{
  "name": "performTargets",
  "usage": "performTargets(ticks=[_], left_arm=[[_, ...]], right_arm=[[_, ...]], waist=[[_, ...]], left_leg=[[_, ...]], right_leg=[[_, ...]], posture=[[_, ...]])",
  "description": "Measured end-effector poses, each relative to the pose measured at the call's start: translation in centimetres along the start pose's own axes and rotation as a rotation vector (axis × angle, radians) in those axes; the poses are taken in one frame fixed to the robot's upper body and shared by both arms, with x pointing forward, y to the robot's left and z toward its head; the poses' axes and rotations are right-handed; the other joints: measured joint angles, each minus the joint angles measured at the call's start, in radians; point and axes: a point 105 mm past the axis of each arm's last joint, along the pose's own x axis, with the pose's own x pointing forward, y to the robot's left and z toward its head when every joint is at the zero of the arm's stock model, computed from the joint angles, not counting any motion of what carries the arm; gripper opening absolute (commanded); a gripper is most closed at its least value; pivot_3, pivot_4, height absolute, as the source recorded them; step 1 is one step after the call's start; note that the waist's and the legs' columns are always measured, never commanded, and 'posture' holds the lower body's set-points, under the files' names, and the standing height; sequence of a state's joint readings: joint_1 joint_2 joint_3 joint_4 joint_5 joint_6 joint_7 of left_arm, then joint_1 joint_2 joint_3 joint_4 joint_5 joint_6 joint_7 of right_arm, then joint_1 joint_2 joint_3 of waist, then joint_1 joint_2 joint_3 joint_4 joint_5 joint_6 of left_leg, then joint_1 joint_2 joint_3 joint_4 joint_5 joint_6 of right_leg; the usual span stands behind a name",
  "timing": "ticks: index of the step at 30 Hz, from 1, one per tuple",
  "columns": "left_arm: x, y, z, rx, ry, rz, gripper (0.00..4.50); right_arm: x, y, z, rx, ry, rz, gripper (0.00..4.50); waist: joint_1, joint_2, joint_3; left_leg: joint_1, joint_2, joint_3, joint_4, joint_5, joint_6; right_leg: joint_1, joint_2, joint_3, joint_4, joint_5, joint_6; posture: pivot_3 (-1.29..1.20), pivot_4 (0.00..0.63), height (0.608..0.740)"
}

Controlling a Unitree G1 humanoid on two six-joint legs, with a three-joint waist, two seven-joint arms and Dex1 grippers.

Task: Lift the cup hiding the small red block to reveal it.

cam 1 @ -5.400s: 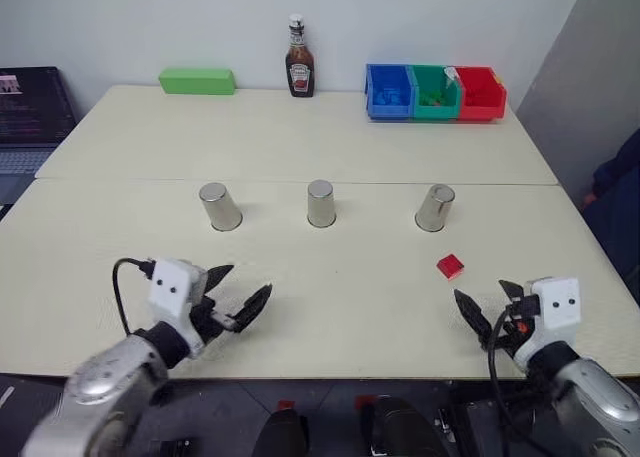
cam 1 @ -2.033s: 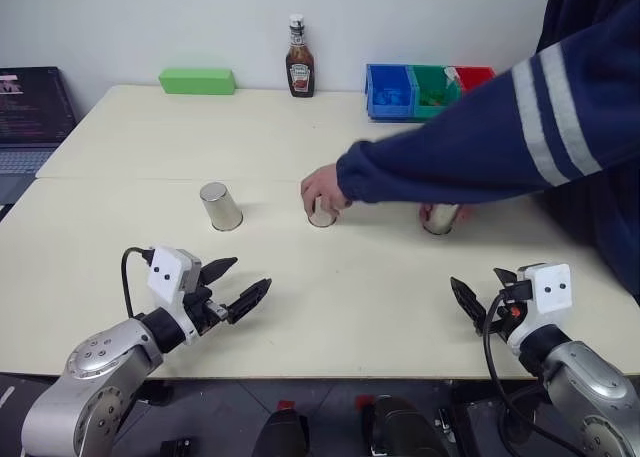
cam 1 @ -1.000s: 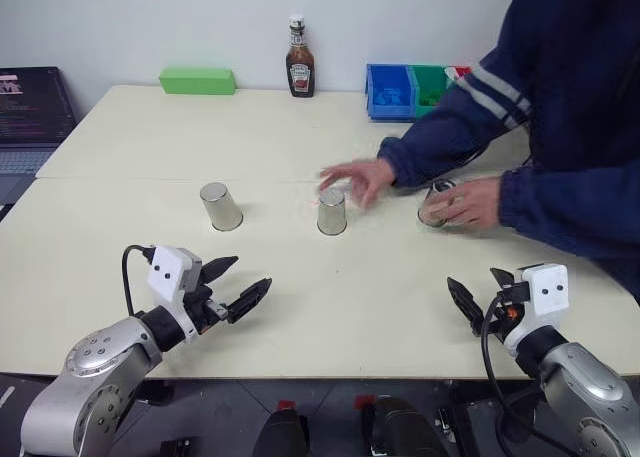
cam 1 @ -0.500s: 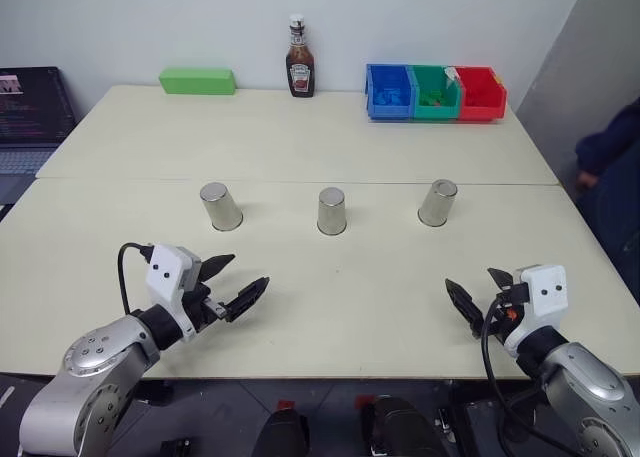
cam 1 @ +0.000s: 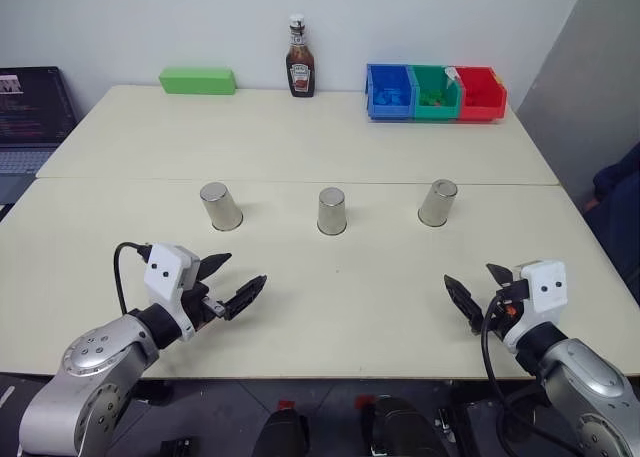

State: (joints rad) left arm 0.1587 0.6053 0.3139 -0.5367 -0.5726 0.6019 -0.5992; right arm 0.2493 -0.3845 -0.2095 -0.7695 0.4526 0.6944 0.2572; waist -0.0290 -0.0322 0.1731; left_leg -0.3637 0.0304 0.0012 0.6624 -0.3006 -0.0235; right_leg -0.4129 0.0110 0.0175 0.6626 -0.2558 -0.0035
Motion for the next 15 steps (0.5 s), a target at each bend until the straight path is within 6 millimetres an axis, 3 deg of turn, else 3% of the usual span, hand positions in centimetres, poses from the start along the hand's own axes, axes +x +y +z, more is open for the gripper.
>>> performTargets(ticks=[4, 9, 15], left_arm=[[0.0, 0.1, 0.2, 0.005, -0.008, 0.003, 4.50], [-0.1, 0.3, 0.3, -0.001, -0.014, 0.009, 4.50], [-0.4, 0.5, 0.4, -0.016, -0.031, 0.021, 4.50]], right_arm=[[2.0, 0.9, 1.0, -0.027, -0.027, 0.097, 4.44], [6.6, 3.4, 1.7, -0.050, -0.040, 0.307, 4.44], [11.1, 6.2, 0.2, -0.072, -0.017, 0.420, 4.44]], waist=[[-0.005, 0.000, 0.000], [-0.003, 0.000, 0.001], [0.001, -0.001, 0.001]], left_leg=[[0.001, 0.000, 0.001, 0.001, 0.000, 0.000], [0.001, 0.000, 0.000, 0.000, 0.000, 0.000], [-0.002, -0.001, 0.000, -0.001, 0.000, 0.000]], right_leg=[[0.000, 0.000, 0.001, 0.000, 0.000, 0.001], [0.000, 0.001, 0.000, 0.001, 0.000, 0.000], [-0.002, -0.001, 0.000, 0.000, 0.000, -0.002]], posture=[[0.00, 0.150, 0.740], [0.00, 0.150, 0.740], [0.00, 0.150, 0.740]])
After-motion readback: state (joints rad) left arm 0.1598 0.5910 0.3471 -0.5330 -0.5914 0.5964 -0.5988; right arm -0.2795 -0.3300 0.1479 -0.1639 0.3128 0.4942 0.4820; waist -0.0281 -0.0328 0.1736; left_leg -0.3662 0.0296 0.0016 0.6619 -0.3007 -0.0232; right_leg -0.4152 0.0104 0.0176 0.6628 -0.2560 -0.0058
